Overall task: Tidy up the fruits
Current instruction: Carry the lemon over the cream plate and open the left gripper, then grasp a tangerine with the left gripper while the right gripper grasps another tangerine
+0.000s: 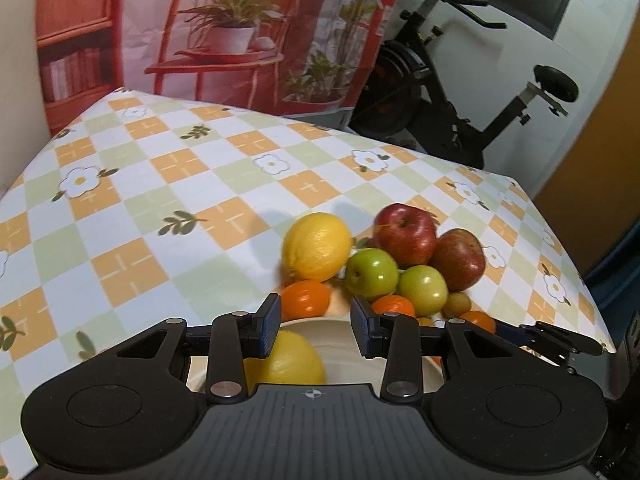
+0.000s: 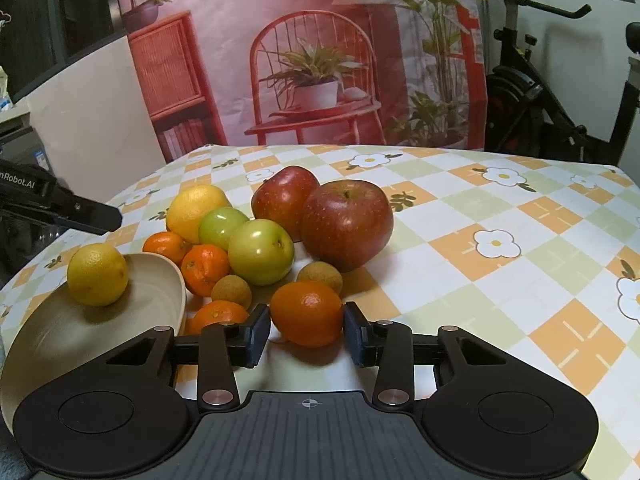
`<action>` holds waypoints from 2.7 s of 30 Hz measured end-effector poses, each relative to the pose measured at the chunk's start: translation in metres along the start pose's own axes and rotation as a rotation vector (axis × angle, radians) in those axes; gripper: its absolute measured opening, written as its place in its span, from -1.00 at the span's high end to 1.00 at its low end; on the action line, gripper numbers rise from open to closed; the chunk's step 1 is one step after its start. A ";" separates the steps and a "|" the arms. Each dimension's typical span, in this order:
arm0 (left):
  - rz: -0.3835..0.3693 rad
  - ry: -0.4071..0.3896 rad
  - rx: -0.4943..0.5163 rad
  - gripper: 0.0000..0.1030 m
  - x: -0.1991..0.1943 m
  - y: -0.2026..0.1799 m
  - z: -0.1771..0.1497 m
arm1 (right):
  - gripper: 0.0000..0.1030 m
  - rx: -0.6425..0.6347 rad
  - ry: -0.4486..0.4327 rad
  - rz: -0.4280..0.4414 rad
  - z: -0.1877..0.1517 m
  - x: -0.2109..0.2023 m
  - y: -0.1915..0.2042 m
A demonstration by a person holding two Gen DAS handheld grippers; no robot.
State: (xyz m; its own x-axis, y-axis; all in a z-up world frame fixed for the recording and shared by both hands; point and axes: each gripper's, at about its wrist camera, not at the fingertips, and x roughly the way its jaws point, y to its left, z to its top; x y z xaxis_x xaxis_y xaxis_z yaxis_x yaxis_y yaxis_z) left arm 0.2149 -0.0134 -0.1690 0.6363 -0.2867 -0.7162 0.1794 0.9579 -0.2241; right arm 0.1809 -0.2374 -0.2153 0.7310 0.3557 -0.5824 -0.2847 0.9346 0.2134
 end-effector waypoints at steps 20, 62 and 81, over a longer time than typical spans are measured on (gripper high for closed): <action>-0.032 0.118 0.199 0.20 0.050 -0.052 0.000 | 0.30 0.040 -0.008 0.022 -0.001 -0.003 -0.008; -0.038 0.040 0.218 0.24 0.037 -0.069 0.000 | 0.30 0.056 -0.010 0.031 -0.002 -0.002 -0.009; -0.039 0.008 0.155 0.24 -0.050 -0.024 -0.024 | 0.31 0.081 -0.049 0.037 0.000 -0.018 0.003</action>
State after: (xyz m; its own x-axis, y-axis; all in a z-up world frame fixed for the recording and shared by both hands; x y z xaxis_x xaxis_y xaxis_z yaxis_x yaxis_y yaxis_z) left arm 0.1607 -0.0226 -0.1441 0.6209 -0.3236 -0.7139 0.3179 0.9365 -0.1480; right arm 0.1672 -0.2405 -0.2042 0.7512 0.3880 -0.5341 -0.2622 0.9178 0.2981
